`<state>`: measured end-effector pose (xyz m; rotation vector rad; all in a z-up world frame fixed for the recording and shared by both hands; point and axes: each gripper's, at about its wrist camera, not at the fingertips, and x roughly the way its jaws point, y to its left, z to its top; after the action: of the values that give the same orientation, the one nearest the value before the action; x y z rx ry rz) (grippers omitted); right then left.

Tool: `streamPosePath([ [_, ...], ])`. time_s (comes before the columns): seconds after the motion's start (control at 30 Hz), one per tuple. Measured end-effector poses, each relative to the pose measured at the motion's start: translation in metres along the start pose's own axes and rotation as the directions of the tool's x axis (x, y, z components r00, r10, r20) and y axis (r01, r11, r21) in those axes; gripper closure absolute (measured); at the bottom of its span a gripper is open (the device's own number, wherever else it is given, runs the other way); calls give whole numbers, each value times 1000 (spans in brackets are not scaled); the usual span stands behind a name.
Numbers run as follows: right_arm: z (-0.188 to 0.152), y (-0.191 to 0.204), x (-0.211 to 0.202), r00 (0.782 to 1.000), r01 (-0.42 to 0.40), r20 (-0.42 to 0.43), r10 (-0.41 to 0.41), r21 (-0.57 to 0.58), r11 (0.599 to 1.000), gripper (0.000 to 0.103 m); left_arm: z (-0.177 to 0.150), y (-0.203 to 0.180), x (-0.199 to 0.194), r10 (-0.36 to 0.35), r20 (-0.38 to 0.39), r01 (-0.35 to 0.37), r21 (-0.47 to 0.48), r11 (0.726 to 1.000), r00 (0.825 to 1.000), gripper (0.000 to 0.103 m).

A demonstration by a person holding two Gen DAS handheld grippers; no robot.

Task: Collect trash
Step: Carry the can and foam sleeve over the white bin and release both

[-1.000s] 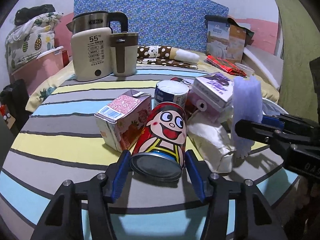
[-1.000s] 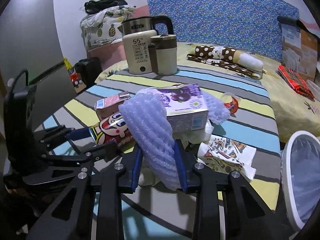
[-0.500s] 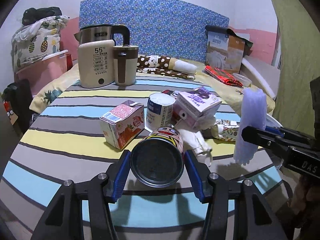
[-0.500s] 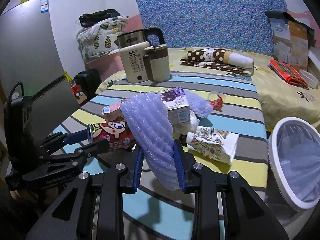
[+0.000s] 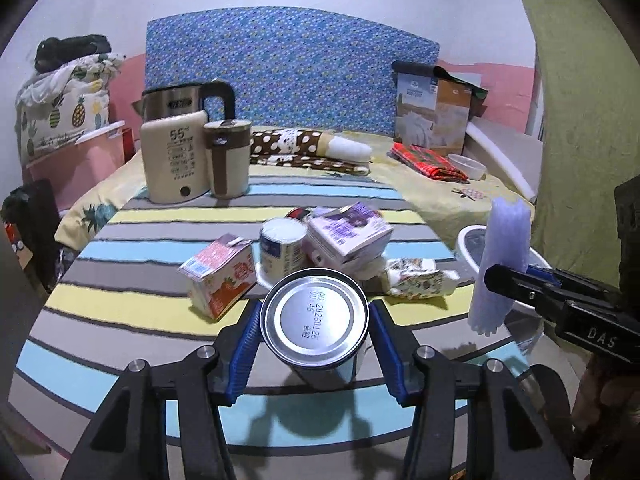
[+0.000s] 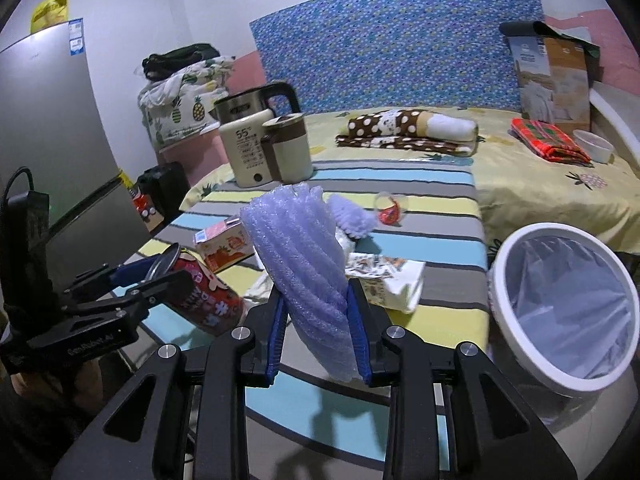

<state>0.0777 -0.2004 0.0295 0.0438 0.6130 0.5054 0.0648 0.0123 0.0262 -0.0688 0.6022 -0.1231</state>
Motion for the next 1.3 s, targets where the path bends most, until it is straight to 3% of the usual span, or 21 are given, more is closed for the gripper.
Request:
streamPosePath([
  [0.33, -2, -51, -24, 993, 99, 52, -104, 79, 992, 72, 38, -57, 3, -100, 34, 97, 84, 992, 994, 50],
  [0.73, -7, -114, -39, 966, 240, 53, -253, 175, 955, 72, 74, -143, 60, -251, -12, 251, 124, 960, 968, 50],
  [1.07, -12, -148, -37, 954, 283, 31, -298, 232, 930, 72, 92, -195, 106, -328, -45, 331, 137, 934, 944, 50],
  [1.3, -20, -168, -29, 951, 304, -27, -309, 270, 913, 71, 83, -218, 141, -367, -109, 379, 127, 916, 924, 50],
])
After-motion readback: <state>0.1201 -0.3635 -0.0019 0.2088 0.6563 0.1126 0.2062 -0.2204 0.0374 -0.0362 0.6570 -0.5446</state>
